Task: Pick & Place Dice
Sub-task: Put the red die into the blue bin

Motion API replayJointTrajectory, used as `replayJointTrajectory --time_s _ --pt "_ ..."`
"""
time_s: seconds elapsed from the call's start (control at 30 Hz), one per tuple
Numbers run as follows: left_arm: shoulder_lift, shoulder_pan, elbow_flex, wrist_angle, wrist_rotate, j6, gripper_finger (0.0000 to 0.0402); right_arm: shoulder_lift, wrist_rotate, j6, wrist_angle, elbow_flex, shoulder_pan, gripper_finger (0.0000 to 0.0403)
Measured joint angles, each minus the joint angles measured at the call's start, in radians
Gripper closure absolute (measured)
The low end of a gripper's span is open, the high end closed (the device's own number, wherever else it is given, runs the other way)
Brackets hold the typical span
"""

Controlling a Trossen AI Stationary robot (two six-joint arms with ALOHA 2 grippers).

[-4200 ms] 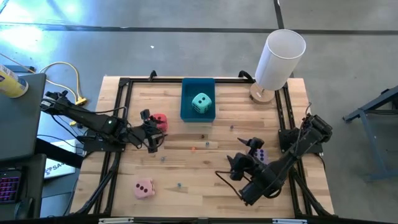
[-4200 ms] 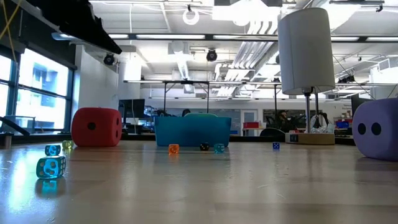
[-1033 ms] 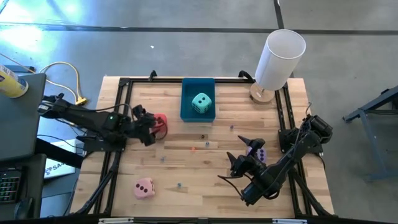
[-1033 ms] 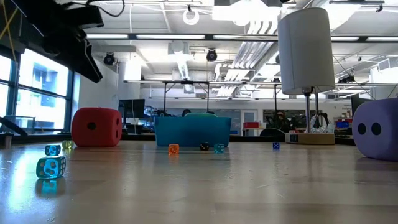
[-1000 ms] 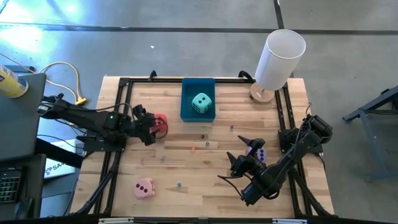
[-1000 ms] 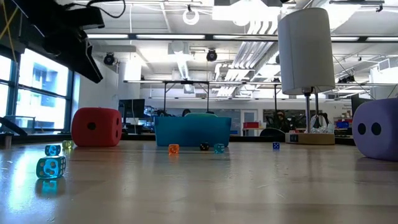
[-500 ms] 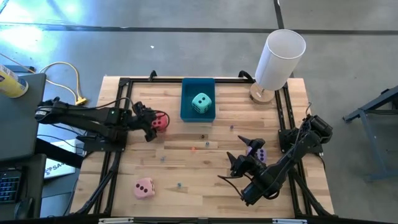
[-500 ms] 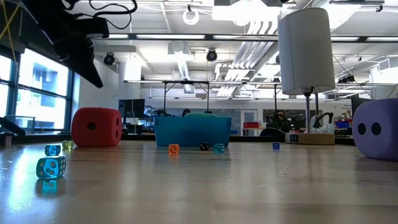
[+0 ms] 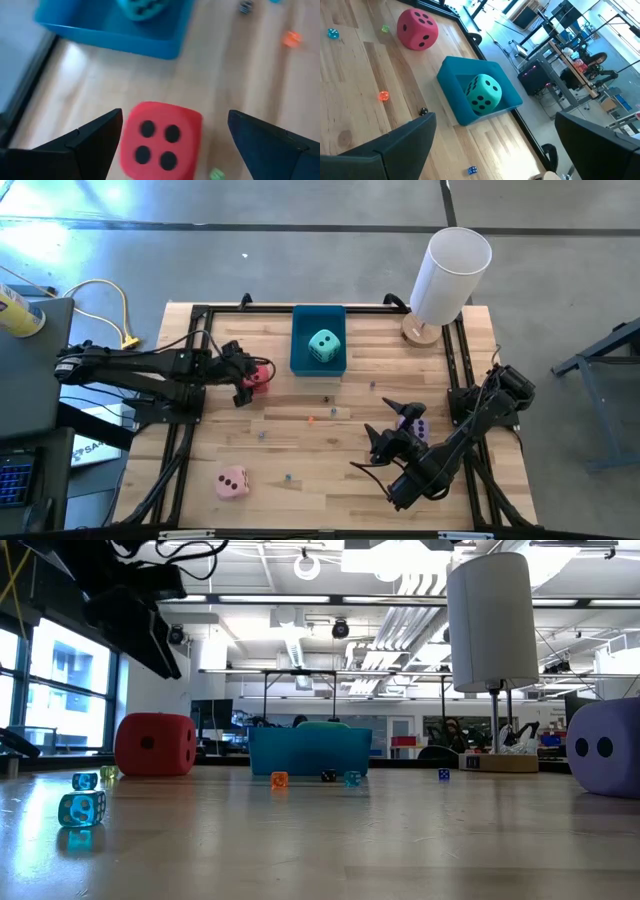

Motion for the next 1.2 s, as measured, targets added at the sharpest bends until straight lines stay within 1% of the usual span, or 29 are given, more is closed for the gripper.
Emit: replayJointTrajectory --time_s 0.07,0.13,0.3,0.43,0.6,0.8,0.93,1.2 --pt "0.0 0.045 0.0 -0.004 0.107 0.04 0.0048 0.0 0.0 0.0 0.0 0.0 -0.008 0.0003" --pt "0.0 0.093 0.0 -0.01 0.18 0.082 0.0048 0.0 -0.001 0.0 0.0 0.0 -0.017 0.0003" --pt "0.004 0.201 0.0 -0.041 0.212 0.135 0.0048 0.0 -0.011 0.0 0.0 0.0 -0.043 0.0003" --pt "0.027 0.28 0.0 -0.046 0.322 0.214 0.0048 0.0 -0.013 -0.007 0.001 0.0 -0.058 0.0003" --pt "0.091 0.338 0.0 -0.049 0.331 0.239 0.0048 0.0 -0.027 -0.015 0.004 0.0 -0.065 0.0003" --pt "0.157 0.346 0.0 -0.051 0.343 0.259 0.0048 0.0 -0.038 -0.015 0.006 0.0 -0.063 0.0003" --pt "0.172 0.347 0.002 -0.048 0.376 0.263 0.0048 0.0 -0.039 -0.015 0.007 0.0 -0.063 0.0003" --pt "0.17 0.347 0.002 -0.051 0.38 0.266 0.0048 0.0 -0.039 -0.015 0.011 0.0 -0.063 0.0003"
